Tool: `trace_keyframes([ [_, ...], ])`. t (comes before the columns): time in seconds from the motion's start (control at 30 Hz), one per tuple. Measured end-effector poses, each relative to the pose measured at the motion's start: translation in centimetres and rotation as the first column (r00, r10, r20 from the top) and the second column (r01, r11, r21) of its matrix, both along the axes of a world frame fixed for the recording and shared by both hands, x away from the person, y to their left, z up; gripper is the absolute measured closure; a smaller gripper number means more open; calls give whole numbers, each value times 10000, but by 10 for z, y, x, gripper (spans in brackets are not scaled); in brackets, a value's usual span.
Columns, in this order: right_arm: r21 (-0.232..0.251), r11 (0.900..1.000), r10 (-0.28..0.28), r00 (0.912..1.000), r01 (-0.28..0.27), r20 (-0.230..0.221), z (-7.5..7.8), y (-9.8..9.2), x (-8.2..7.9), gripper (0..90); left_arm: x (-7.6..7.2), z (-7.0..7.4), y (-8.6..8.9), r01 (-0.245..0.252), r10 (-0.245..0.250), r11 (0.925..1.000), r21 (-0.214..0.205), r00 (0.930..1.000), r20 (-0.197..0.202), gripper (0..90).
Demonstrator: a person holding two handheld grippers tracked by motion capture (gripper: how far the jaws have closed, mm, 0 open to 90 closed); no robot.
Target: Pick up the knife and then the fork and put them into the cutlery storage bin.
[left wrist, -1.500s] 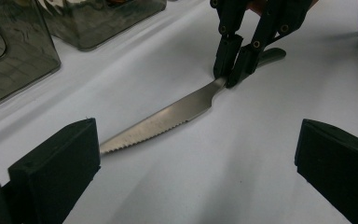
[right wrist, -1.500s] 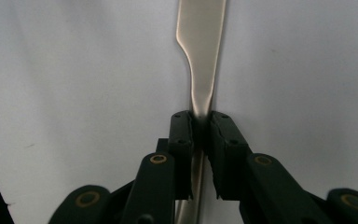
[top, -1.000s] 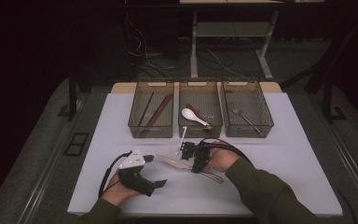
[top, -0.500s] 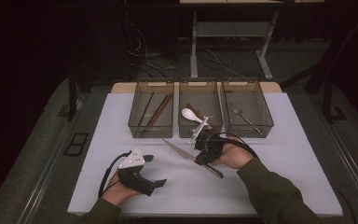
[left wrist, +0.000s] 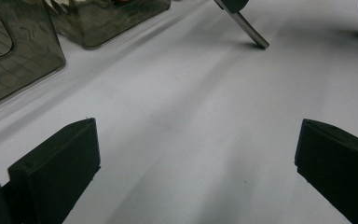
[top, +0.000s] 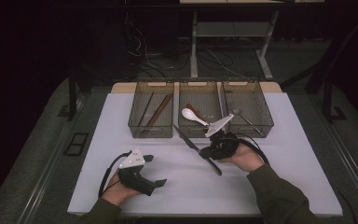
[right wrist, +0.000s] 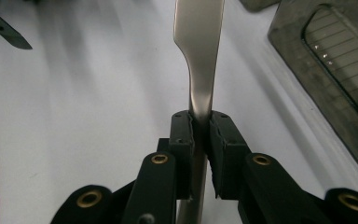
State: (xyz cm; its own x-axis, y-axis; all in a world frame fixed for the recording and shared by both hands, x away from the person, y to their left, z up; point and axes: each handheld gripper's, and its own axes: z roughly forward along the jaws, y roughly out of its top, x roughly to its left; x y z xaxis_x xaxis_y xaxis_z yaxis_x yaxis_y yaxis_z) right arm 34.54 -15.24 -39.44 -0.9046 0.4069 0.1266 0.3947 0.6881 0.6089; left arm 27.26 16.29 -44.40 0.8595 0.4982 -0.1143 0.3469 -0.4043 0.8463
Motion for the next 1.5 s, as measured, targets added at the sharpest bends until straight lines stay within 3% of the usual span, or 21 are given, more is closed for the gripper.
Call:
trace_keyframes([
  [0.2,691,9972,-318,9990,296,309,0,-11,-4,799,0,0,0,-5,5,10000,1,10000,13,0],
  [0.37,1353,9887,-709,9966,647,415,2,-21,-6,799,0,0,0,12,-13,10000,15,10000,34,0],
  [0.57,2211,9694,-1203,9915,1064,502,2,-37,-3,799,0,0,0,-14,14,10000,-30,10000,52,0],
  [0.77,2584,9562,-1600,9847,1373,692,8,-49,-2,799,0,0,0,-14,14,10000,-37,10000,48,0],
  [1.3,3196,9224,-2689,9546,2169,1284,23,-79,0,799,-1,0,1,42,-42,10000,41,10000,56,0],
  [1.5,3371,9073,-3163,9363,2515,1528,29,-91,2,799,-1,0,0,12,-12,10000,27,10000,19,0],
])
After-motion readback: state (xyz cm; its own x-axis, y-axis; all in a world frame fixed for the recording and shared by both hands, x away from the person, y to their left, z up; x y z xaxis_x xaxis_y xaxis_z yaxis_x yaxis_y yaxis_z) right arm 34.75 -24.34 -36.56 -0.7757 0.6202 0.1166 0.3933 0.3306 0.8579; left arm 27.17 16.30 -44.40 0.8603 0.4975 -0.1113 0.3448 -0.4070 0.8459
